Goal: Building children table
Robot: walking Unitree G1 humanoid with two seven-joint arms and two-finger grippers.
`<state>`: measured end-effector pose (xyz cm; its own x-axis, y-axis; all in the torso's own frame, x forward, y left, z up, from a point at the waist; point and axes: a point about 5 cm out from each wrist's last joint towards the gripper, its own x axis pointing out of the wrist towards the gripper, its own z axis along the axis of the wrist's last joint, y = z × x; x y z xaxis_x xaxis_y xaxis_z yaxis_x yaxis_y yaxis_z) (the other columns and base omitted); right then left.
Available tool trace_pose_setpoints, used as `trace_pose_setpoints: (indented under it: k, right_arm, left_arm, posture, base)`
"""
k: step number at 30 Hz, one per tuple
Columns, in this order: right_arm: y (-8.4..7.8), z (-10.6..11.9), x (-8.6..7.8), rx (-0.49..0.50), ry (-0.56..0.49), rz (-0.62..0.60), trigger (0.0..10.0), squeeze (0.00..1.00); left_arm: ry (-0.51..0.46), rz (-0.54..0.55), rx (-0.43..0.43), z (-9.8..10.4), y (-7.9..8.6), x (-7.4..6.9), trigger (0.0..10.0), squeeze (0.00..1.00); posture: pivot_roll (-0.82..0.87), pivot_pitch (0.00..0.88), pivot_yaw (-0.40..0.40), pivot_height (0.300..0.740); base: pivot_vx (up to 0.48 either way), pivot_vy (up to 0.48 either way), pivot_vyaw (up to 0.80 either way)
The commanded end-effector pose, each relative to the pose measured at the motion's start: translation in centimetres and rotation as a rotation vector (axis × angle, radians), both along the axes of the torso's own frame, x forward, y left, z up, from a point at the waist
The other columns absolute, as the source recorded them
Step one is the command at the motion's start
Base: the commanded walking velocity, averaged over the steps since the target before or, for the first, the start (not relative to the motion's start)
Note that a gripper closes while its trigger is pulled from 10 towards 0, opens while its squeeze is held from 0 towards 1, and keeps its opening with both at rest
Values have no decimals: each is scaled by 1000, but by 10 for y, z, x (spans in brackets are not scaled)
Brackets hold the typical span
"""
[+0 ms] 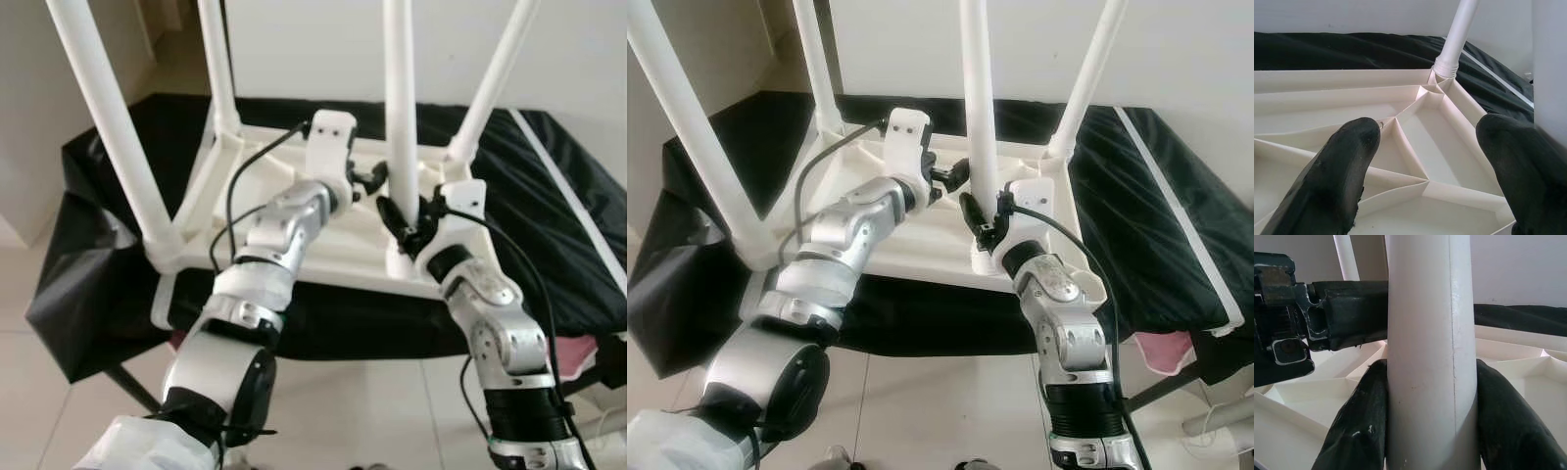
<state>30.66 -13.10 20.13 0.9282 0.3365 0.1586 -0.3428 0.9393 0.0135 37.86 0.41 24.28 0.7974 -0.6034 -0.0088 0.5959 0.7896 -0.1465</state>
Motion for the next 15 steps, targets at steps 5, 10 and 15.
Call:
trace_pose_setpoints:
  k: [5,10,15]
  right_arm:
    - [16,-18,3,-66,95,40,10000,0]
    - [18,-21,9,-84,123,28,10000,0]
    - [21,-20,10,-85,123,32,10000,0]
  left_arm:
    - [-92,-349,-109,23,-31,-23,10000,0]
    - [-145,-438,-145,35,-42,-36,10000,0]
    - [-162,-464,-152,38,-46,-40,10000,0]
  posture:
    - [-55,32,-21,740]
    - [-52,34,-23,740]
    - [-51,33,-25,740]
  base:
    - [0,0,0]
    - [0,0,0]
    - [0,0,0]
